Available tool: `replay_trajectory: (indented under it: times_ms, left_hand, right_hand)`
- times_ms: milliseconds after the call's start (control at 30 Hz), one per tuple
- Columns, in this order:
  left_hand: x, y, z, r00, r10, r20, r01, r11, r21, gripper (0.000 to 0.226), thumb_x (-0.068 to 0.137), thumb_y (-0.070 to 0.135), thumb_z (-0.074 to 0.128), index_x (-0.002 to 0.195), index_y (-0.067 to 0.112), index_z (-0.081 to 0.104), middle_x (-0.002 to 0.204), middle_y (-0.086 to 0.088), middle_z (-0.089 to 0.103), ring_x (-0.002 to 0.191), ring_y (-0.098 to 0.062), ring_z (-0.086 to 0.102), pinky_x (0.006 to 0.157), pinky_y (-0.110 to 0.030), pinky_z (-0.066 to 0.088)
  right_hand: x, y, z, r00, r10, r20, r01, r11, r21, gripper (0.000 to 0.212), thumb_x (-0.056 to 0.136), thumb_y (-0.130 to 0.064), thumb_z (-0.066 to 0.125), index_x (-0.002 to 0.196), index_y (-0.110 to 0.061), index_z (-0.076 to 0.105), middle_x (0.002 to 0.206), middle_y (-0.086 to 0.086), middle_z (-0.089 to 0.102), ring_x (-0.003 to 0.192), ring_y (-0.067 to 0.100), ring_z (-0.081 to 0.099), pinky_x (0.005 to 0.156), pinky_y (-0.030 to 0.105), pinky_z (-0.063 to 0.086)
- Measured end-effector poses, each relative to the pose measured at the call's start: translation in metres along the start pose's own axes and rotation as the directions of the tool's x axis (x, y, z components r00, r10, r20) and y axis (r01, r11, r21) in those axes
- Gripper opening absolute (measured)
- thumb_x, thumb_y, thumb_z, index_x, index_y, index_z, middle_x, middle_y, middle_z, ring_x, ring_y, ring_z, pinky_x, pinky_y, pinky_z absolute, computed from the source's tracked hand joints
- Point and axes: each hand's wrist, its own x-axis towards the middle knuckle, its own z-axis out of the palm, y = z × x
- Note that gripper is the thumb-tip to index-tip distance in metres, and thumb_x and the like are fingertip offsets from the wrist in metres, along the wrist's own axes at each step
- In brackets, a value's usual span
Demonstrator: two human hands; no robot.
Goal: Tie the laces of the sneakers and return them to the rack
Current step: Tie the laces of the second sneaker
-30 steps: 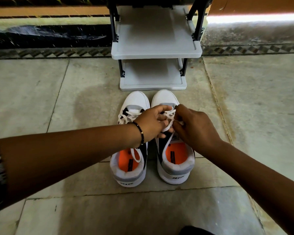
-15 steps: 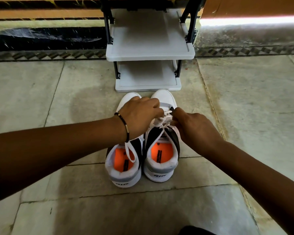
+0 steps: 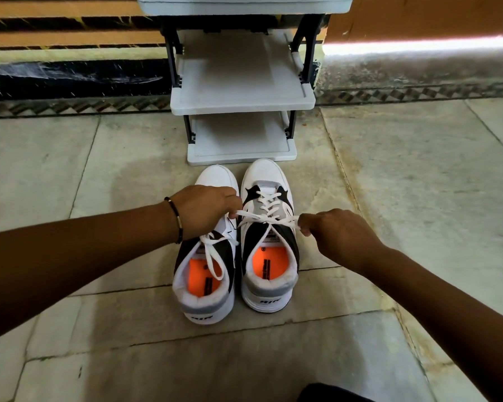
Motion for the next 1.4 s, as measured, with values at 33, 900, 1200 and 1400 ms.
replay_trajectory:
  times_ms: [33,900,1200,1400]
  left_hand:
    - [-0.002,-0.002,0.003,1.000,0.023,-0.019,-0.024,0.999,-0.045,0.028,0.076,-0.004,0.049,0.096,0.013,0.059,0.103,-0.007,0.060,0.091,-0.028,0.058,0.063,-0.028,0.032]
    - [-0.066,0.046,0.060,0.627,-0.762,0.162,0.466,0.200,-0.862,0.043,0.096,0.037,0.027,0.115,0.008,0.052,0.113,-0.013,0.060,0.106,-0.032,0.055,0.085,-0.032,0.039]
    - [-0.057,0.058,0.057,0.538,-0.808,0.240,0.468,0.049,-0.883,0.042,0.097,0.034,0.027,0.113,0.001,0.048,0.114,-0.027,0.057,0.101,-0.036,0.054,0.078,-0.034,0.037]
    - [-0.078,0.053,0.071,0.700,-0.705,0.115,0.217,0.057,-0.975,0.058,0.080,0.058,0.039,0.126,0.023,0.047,0.131,0.000,0.054,0.122,-0.015,0.050,0.105,-0.036,0.038]
  right_hand:
    - [0.000,0.003,0.002,1.000,-0.003,0.004,0.003,1.000,0.026,0.023,0.084,-0.006,0.040,0.089,-0.022,0.056,0.064,0.004,0.057,0.058,0.027,0.048,0.046,0.027,0.029]
    - [-0.016,-0.033,0.004,0.906,0.212,0.366,-0.409,0.659,0.631,0.059,0.080,-0.033,0.064,0.132,-0.024,0.038,0.124,0.003,0.057,0.107,0.023,0.056,0.091,0.040,0.048]
    - [-0.016,-0.046,0.000,0.900,0.217,0.378,-0.422,0.647,0.634,0.052,0.081,-0.014,0.059,0.127,-0.018,0.037,0.111,0.009,0.060,0.095,0.026,0.058,0.081,0.041,0.049]
    - [-0.018,-0.053,0.012,0.875,0.307,0.374,-0.482,0.480,0.733,0.061,0.079,-0.012,0.062,0.131,-0.029,0.036,0.113,0.000,0.061,0.097,0.020,0.060,0.084,0.040,0.051]
